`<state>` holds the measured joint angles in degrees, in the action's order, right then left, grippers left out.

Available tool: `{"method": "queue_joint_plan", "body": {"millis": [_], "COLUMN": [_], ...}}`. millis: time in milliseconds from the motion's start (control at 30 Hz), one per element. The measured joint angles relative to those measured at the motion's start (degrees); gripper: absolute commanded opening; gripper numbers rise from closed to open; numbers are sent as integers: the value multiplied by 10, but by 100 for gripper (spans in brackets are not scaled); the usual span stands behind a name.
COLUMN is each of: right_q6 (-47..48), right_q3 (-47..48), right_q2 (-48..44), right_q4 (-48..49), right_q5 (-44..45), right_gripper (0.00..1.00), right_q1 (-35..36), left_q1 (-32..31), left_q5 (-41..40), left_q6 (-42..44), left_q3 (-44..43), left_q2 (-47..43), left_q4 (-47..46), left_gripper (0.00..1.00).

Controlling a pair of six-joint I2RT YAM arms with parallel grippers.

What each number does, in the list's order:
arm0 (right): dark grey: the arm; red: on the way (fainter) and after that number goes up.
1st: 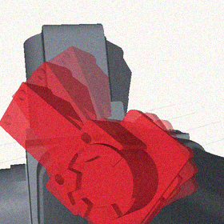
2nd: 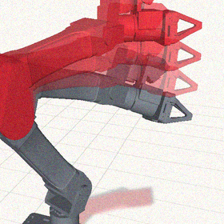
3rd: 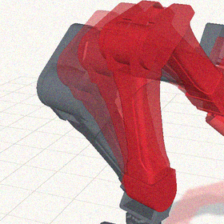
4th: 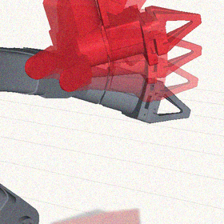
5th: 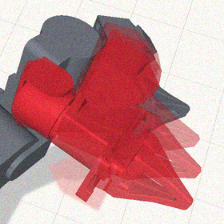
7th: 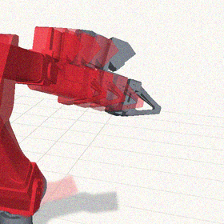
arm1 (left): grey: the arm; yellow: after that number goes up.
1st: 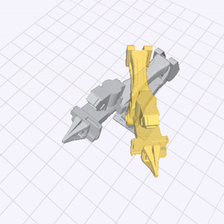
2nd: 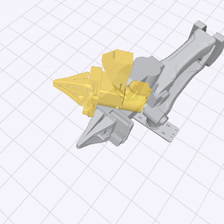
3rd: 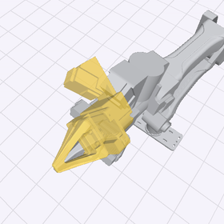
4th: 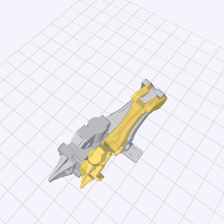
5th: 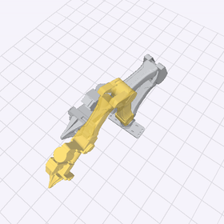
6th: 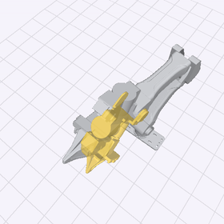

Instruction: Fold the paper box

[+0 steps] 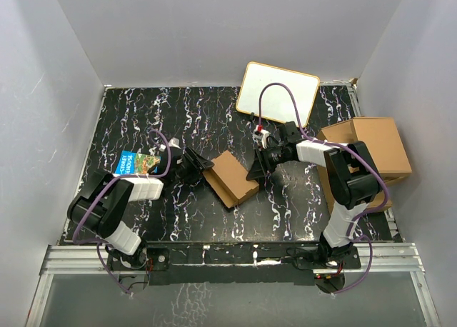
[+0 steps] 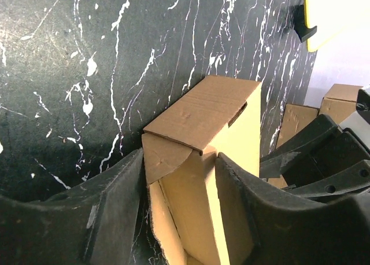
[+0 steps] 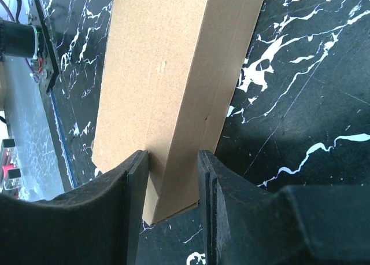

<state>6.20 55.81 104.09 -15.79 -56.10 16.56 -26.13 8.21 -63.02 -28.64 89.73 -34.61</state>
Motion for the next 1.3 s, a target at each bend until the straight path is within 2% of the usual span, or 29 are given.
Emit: {"method": "queue_joint_plan", "body": {"millis": [267,367,633,900,1167,1300], "right_q6": [3,4,8,10,10,10], "right_q3": [4,4,6,7,8,8], "right_q2": [2,2,3,3,4,4], "right_q4": [-3,-3,-6,-7,-7,-7], "right_q5": [0,-1,0,0,0,0], "right_gripper": [41,41,41,41,41,41], "right_q1": [2,2,3,4,4,4], "left_q1": [2,2,2,2,1,-10], "left_q5": [14,17,17,12,3,6], "left_q6": [10,16,21,28,5,-30], "left_q3": [-14,-23,-44,-38,23,42], "left_q2": [7,9,8,-26,-136,-149], "left_q4": [1,10,52,110,139,120], "left_gripper": [35,35,42,70,74,74]}}
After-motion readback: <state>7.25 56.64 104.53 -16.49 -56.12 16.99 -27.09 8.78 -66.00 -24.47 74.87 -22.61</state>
